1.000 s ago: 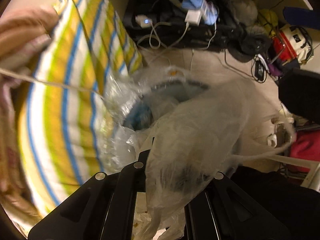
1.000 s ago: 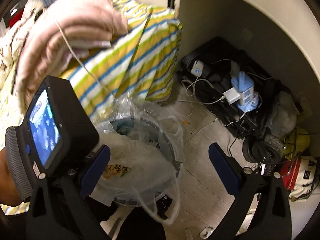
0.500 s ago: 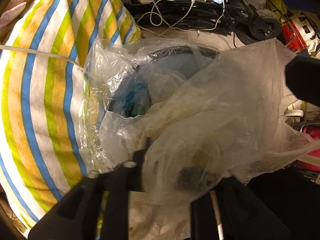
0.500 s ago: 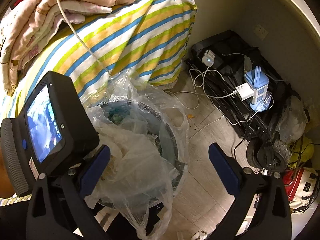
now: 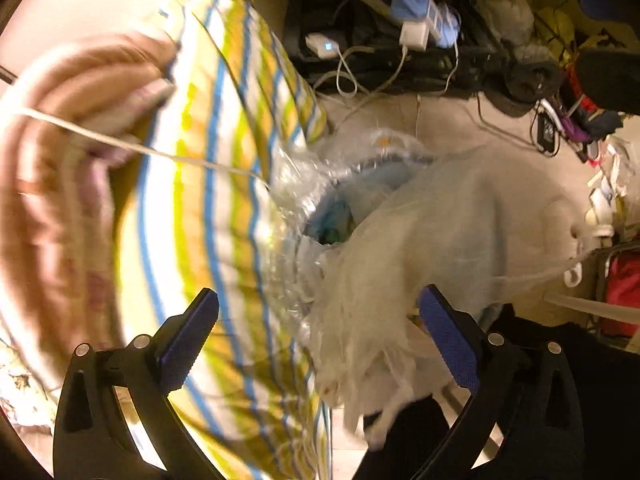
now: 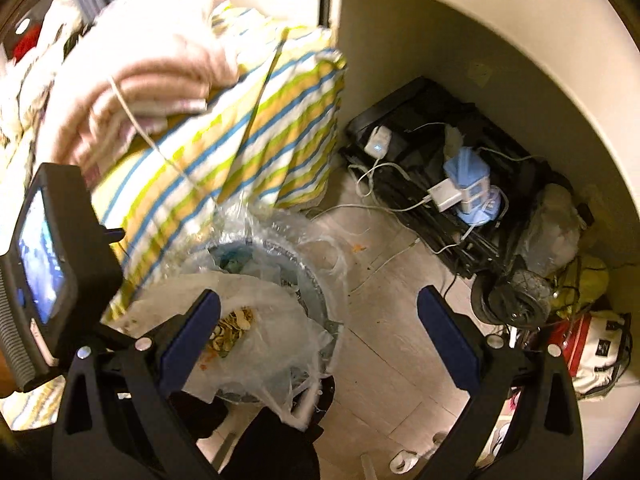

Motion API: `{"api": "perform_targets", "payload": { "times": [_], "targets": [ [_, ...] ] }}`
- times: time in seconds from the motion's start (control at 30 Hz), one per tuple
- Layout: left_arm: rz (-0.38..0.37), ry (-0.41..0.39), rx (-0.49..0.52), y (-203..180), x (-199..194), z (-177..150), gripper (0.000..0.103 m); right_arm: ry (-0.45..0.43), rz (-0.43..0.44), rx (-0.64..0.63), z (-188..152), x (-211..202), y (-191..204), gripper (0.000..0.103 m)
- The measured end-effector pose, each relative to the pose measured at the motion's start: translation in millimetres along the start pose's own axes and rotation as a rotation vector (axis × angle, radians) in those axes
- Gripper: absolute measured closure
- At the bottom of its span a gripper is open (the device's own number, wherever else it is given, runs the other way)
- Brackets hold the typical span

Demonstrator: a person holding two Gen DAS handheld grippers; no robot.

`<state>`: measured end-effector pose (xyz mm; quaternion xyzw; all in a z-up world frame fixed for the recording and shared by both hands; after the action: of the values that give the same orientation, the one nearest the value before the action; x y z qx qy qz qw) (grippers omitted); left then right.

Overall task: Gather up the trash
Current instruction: 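Open the left tool to release the clear bag into the wastebasket, then raise both tools from the wastebasket back up toward the desk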

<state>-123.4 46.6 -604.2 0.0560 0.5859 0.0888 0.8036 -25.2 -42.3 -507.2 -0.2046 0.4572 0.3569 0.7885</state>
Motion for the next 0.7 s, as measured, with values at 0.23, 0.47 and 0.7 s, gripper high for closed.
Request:
{"api": "perform_targets", "payload": {
  "times": [0.23, 0.47, 0.7],
  "targets": [
    [-0.006, -0.095, 0.051, -1, -82, 49, 0.006, -0.091, -0.05, 0.09, 40, -78, -30, 0.007],
    [-0.022, -0.226, 0.092, -8, -164, 110, 0.006, -0.205, -0.121, 0.158, 76, -150, -69, 0.007],
    [-0.05, -0.354, 0.133, -31, -232, 180, 0.006, -0.33, -0.218, 0.254, 104, -217, -123, 0.007]
  ]
}}
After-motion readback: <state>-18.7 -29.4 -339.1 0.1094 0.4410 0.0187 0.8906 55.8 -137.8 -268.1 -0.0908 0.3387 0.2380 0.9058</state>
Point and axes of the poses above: each gripper's, at about its wrist camera, not at the fingertips, and x roughly the way its jaws point, y to its left, z to its top, the point moved 7 cm from there along x, roughly the way its jaws point, and after that the axes turned 9 degrees about -y, right-handed, at the moved point
